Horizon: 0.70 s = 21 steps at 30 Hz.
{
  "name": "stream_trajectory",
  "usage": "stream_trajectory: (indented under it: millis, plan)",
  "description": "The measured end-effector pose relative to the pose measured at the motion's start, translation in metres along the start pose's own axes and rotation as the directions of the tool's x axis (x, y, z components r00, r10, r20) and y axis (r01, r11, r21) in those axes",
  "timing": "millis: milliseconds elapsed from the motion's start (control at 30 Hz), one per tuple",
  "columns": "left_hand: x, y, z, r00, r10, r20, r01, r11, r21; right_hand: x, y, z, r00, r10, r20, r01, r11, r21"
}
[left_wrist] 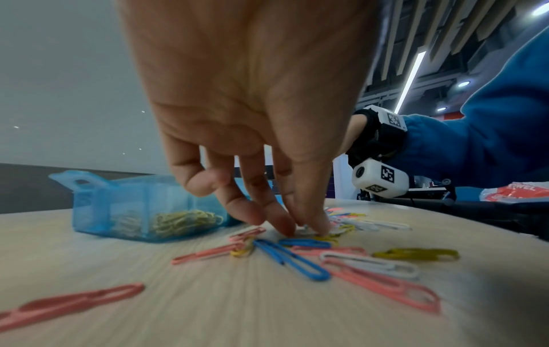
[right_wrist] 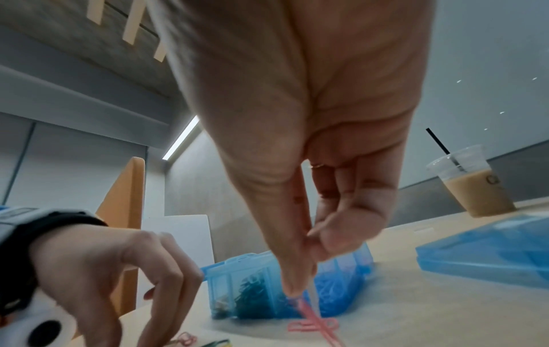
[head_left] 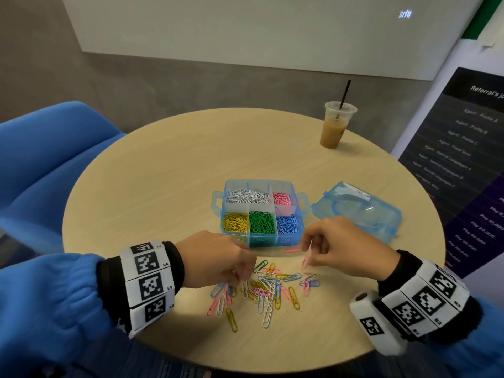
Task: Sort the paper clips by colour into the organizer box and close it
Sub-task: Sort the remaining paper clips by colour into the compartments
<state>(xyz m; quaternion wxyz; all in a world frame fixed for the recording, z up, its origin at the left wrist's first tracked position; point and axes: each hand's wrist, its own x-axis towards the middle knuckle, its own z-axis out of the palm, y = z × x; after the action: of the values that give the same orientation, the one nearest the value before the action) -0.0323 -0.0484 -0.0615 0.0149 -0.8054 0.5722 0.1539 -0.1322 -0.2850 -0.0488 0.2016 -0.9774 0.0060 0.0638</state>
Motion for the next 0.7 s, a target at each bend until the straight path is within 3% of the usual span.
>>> stream_trajectory:
  millis: [233, 333, 500, 633, 700]
  plan:
    - [0.003, 0.008, 0.005, 1.000, -0.002, 0.024, 0.003, 1.000, -0.021, -0.003, -0.003, -0.001, 0.995, -0.060, -0.084, 0.059, 0.998, -0.015]
    - [0.005, 0.005, 0.008, 0.999, 0.023, 0.036, -0.021, 0.999, -0.049, -0.009, -0.017, 0.000, 0.982, -0.187, 0.030, 0.184, 0.979, 0.083]
    - [0.001, 0.006, 0.010, 0.998, 0.051, -0.038, -0.052, 0.998, -0.039, -0.009, -0.042, 0.022, 0.884, -0.394, 0.252, 0.371, 0.919, 0.134]
    - [-0.017, -0.002, 0.005, 0.981, 0.022, -0.193, -0.058, 0.981, -0.183, -0.004, -0.051, 0.035, 0.848, -0.418, 0.325, 0.421, 0.905, 0.066]
    - [-0.029, -0.009, 0.001, 0.983, 0.022, -0.183, -0.056, 0.982, -0.180, -0.003, -0.053, 0.037, 0.849, -0.402, 0.344, 0.436, 0.900, -0.025]
